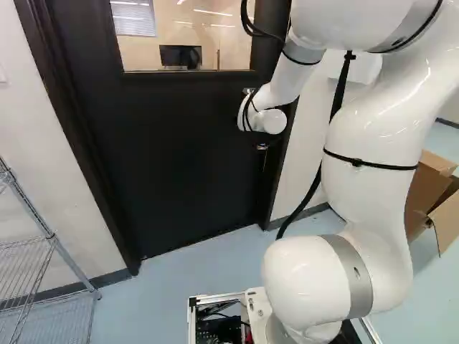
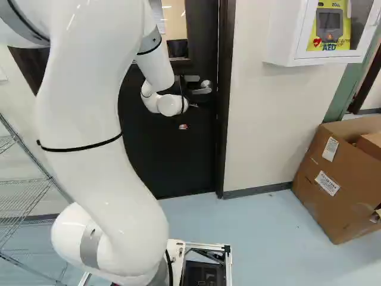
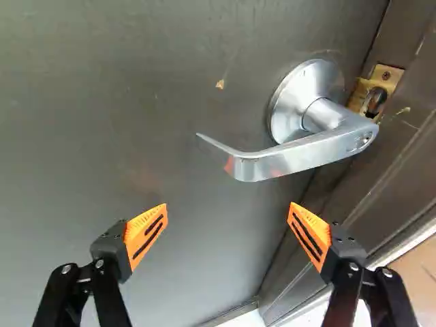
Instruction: Open the door and move inside
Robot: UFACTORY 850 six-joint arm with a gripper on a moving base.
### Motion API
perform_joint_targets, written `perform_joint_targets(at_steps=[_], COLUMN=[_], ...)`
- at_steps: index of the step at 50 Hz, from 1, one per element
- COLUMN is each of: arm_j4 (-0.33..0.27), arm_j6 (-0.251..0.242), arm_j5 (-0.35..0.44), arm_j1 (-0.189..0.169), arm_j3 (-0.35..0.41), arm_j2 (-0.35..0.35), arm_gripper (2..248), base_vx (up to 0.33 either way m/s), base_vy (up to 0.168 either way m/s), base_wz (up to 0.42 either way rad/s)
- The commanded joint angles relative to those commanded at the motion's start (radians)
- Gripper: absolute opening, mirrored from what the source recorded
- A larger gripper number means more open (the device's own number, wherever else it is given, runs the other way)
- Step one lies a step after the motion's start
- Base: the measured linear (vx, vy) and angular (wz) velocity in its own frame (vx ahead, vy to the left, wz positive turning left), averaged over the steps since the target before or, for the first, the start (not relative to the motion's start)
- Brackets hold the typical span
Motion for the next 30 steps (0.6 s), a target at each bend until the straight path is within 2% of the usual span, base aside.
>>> perform_joint_targets(at_steps=[30], arm_j4=[0.243], arm_j6=[0.0], arm_j5=[-0.101], arm_j1=[0.036], arm_j3=[-0.12], arm_j2=[-0.101], arm_gripper=[247], base_vx=[0.0], base_vy=[0.0], base_wz=[0.0])
